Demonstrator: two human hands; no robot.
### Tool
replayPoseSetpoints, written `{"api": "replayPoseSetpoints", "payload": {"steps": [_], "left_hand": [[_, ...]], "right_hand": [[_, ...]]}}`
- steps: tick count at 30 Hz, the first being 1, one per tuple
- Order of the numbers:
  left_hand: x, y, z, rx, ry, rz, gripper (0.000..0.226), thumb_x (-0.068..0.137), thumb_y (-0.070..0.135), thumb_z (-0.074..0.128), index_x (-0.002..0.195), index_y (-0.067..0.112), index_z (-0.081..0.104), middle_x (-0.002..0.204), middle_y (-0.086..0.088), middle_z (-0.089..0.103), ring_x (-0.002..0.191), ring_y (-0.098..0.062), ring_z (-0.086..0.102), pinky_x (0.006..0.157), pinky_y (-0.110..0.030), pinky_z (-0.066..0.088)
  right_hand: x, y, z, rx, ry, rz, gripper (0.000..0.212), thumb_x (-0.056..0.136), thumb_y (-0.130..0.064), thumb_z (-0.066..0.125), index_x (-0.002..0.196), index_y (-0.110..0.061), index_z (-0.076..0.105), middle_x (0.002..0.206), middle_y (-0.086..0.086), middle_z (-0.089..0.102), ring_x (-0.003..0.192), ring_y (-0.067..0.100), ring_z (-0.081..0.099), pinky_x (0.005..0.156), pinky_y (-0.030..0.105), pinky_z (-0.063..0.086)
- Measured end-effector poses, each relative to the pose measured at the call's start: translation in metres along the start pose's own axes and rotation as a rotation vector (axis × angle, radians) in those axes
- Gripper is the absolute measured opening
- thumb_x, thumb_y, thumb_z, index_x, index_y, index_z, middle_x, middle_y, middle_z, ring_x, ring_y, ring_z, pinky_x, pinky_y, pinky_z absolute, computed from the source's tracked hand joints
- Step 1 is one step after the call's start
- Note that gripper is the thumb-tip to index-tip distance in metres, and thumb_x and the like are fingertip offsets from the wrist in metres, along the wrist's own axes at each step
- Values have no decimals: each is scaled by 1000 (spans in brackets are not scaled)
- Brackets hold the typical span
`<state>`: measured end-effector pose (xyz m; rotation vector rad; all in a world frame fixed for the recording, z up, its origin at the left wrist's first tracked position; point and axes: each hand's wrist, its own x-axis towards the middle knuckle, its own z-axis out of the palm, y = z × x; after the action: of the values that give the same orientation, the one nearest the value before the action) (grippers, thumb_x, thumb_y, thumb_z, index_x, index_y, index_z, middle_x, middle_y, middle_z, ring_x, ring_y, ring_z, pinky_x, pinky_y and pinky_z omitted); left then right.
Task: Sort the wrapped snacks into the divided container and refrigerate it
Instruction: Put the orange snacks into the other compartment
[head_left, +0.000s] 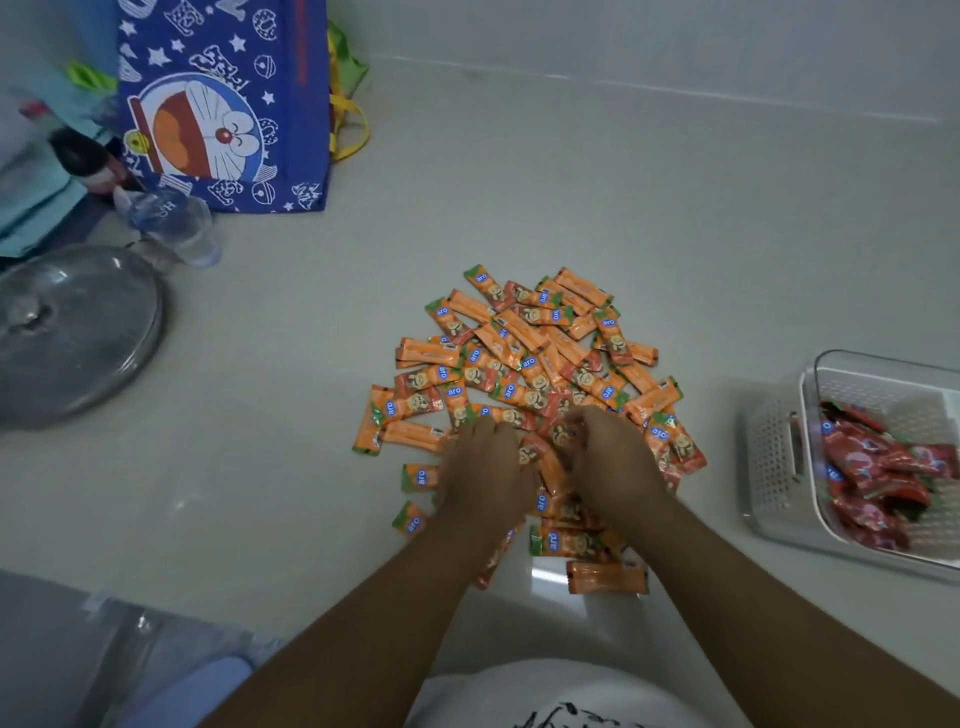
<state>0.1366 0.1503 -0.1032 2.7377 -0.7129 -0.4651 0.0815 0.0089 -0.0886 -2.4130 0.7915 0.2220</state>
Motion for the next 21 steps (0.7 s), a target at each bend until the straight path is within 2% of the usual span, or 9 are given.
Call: {"api": "replayPoseSetpoints", "payload": {"steps": [2, 3, 6, 11, 12, 13, 16, 18, 21], "left_hand": [[3, 0, -4, -121, 13, 3, 18, 93, 34, 61, 98, 17, 57, 103, -2, 55, 102, -24, 51, 87, -39, 43], [2, -1, -6, -192, 20, 13, 15, 94, 30, 61, 92, 18, 53, 95, -1, 53, 93, -22, 51, 80, -39, 44], [-1, -11, -14, -454, 23, -11, 18, 94, 18, 56, 87, 22, 41, 73, 1, 49, 63, -15, 47, 55, -33, 37], [2, -37, -28, -598, 11, -135, 21, 95, 15, 53, 102, 29, 39, 68, 1, 56, 49, -13, 50, 44, -32, 40], [3, -40, -30, -575, 1, -144, 24, 94, 17, 56, 106, 30, 40, 71, 2, 60, 51, -12, 56, 46, -32, 44], [4, -42, -31, -505, -4, -131, 27, 92, 20, 60, 110, 29, 42, 74, 4, 63, 57, -13, 61, 50, -32, 49], [10, -44, -26, -163, -12, 11, 29, 85, 34, 70, 108, 25, 55, 88, 7, 65, 87, -20, 63, 83, -40, 50], [15, -43, -24, -50, -45, 40, 32, 84, 44, 74, 106, 26, 60, 101, 5, 67, 101, -21, 61, 96, -43, 43], [22, -44, -22, -2, -27, 40, 31, 89, 52, 68, 103, 24, 64, 104, 3, 64, 106, -21, 56, 96, -42, 38]], "right_hand": [[3, 6, -3, 60, 3, -23, 25, 91, -5, 60, 114, -11, 67, 102, 1, 60, 80, 6, 55, 64, 11, 45], [4, 8, -5, 91, 8, -10, 20, 90, -1, 59, 107, -11, 67, 93, -3, 56, 72, 0, 48, 56, 8, 38], [4, 9, -5, 180, -11, 95, 18, 96, -6, 49, 88, -23, 51, 86, -3, 56, 69, 4, 49, 52, 23, 33], [6, -5, 9, 347, -38, 186, 5, 97, -18, 47, 93, -21, 48, 87, 8, 60, 65, 18, 55, 50, 29, 43], [5, -8, 10, 335, -77, 188, 4, 95, -21, 52, 98, -20, 49, 91, 8, 60, 68, 18, 59, 52, 30, 50], [6, -10, 13, 282, -112, 173, 17, 91, -25, 60, 104, -17, 52, 96, 8, 60, 76, 21, 62, 61, 33, 56], [7, -7, 20, 29, -167, 93, 40, 80, -39, 76, 105, -13, 58, 103, 9, 59, 92, 28, 62, 78, 41, 57], [9, -5, 22, -17, -150, 35, 29, 84, -38, 73, 93, -13, 62, 100, 11, 59, 87, 28, 62, 73, 37, 55], [10, -1, 16, 79, -95, -44, 11, 90, -27, 67, 86, -20, 59, 83, -2, 59, 72, 18, 59, 55, 23, 42]]}}
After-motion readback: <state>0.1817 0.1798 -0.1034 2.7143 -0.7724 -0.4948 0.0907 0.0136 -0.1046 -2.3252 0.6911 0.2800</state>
